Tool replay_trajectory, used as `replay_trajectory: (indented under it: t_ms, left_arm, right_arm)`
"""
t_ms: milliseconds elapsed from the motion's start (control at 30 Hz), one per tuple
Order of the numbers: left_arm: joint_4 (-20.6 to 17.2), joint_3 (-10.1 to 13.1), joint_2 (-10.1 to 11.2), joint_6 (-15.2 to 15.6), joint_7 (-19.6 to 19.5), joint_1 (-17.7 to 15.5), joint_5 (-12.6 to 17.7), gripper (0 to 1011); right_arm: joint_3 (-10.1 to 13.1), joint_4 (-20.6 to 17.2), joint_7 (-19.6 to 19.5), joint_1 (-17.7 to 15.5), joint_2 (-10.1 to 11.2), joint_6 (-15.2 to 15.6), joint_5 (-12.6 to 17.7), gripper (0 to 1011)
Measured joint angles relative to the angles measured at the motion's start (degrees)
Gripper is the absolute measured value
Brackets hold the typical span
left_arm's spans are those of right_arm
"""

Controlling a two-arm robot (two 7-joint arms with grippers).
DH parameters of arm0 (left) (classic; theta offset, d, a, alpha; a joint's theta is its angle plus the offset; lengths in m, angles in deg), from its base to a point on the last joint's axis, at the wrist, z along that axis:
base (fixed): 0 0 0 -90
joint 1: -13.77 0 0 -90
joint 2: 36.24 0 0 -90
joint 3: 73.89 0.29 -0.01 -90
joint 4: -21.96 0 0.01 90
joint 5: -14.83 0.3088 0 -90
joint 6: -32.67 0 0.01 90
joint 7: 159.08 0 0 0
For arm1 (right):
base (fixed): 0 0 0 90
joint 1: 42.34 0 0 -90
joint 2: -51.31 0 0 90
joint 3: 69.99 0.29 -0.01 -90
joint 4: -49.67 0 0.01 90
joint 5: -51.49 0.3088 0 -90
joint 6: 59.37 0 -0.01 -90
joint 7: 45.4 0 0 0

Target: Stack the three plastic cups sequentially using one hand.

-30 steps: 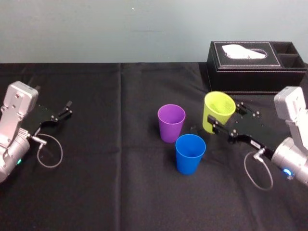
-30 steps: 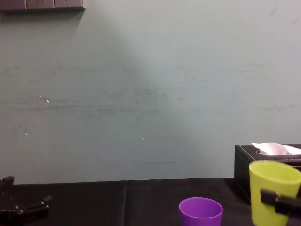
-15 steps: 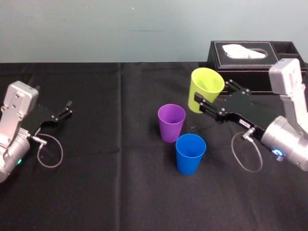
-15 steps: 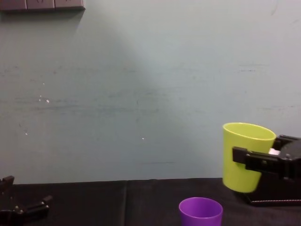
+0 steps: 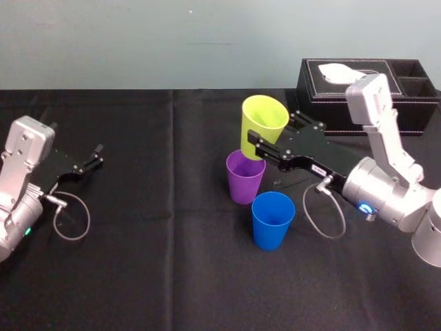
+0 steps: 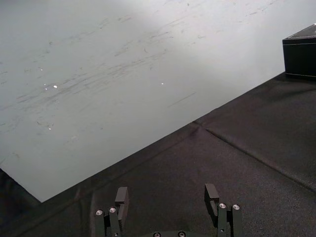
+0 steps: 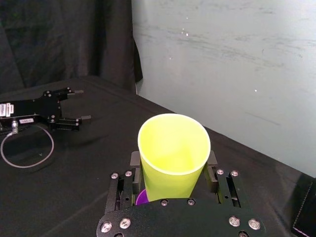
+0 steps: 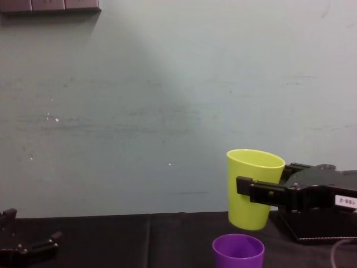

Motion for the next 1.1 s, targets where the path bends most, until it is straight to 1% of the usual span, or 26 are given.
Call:
replay_trajectory:
  t_ms: [133, 333, 867, 1100]
  left_arm:
    - [0.0, 0.0, 0.0, 0.0, 0.0, 0.0, 0.0, 1011]
    - [0.0, 0.0, 0.0, 0.0, 0.0, 0.0, 0.0, 1011]
    - [0.0, 0.0, 0.0, 0.0, 0.0, 0.0, 0.0, 1011]
    - [0.0, 0.0, 0.0, 0.0, 0.0, 0.0, 0.0, 1012]
  right_arm:
    - [-1.2, 1.8, 0.1, 1.3, -0.7, 0.2, -0.4, 726]
    - [-2.3, 3.9, 0.2, 2.6, -1.5, 0.2, -0.8, 724]
    - [-3.7, 7.1, 0.6, 3.8, -2.3, -0.4, -1.4, 724]
    - [-4.2, 8.5, 0.6, 4.2, -2.7, -0.8, -2.2, 726]
